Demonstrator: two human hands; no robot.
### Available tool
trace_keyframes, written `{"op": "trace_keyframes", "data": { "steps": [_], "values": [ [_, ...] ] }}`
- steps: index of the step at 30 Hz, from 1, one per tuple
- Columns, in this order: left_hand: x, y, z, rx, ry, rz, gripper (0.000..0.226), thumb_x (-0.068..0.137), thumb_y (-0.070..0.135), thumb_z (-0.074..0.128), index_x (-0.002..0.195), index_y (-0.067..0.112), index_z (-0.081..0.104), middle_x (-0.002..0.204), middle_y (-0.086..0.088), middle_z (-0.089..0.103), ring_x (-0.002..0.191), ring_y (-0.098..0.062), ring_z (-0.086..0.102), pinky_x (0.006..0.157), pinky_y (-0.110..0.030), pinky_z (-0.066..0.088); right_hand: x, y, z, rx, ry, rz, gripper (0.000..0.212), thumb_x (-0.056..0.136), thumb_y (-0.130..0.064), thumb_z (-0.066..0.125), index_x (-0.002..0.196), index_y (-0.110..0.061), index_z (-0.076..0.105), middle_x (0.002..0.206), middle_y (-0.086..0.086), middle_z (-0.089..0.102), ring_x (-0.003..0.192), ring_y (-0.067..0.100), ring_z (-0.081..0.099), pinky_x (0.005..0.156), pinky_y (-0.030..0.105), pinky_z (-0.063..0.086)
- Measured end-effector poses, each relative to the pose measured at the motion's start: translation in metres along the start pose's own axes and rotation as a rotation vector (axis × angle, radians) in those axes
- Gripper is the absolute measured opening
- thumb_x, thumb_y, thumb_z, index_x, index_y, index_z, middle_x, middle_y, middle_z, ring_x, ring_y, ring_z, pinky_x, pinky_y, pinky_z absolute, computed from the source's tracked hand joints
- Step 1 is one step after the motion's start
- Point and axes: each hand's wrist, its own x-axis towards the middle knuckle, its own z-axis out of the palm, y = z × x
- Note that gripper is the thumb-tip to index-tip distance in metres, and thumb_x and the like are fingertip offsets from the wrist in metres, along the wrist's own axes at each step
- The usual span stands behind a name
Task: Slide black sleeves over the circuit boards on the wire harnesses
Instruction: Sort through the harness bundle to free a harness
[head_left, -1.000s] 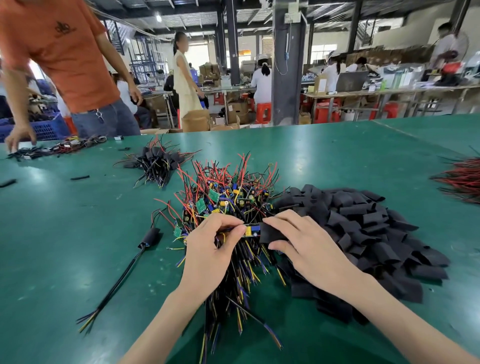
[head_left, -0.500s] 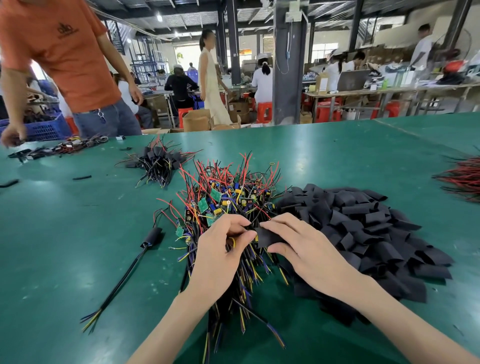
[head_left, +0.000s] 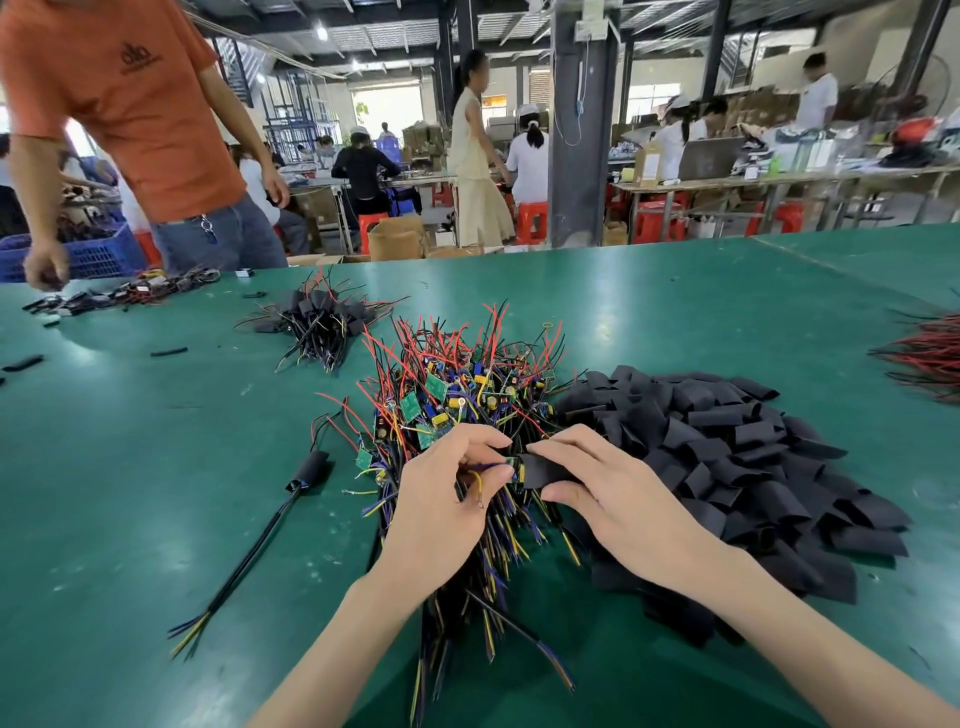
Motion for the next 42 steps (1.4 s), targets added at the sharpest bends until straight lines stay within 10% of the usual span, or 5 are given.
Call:
{"op": "trace_keyframes", "data": {
  "steps": [8,42],
  "values": [
    [0.002,0.000,0.000,-0.047,-0.017,-0.083,0.032,0.081,0.003,0.070,0.095,0.028,0.058,0.074,0.008,0.068,0.075,0.003,0.059,0.071,-0.006,0.041,0.000,-0.009,0.000,-0.287,0.214,-0.151,0.035,0.076,-0.027,0.064,0.104,-0.006,0.067,0.098,0.006,0.064,0.083,0.011,0.043,0.072,0.031,0.037],
    [-0.003,-0.005,0.007,0.036,0.043,0.053,0.057,0.075,-0.007,0.069,0.101,0.041,0.052,0.080,0.011,0.061,0.075,0.000,0.055,0.072,-0.005,0.039,0.000,0.000,-0.001,-0.031,0.071,-0.111,0.036,0.092,-0.024,0.055,0.126,-0.012,0.055,0.118,0.003,0.054,0.094,0.031,0.058,0.084,0.045,0.047]
  ]
}}
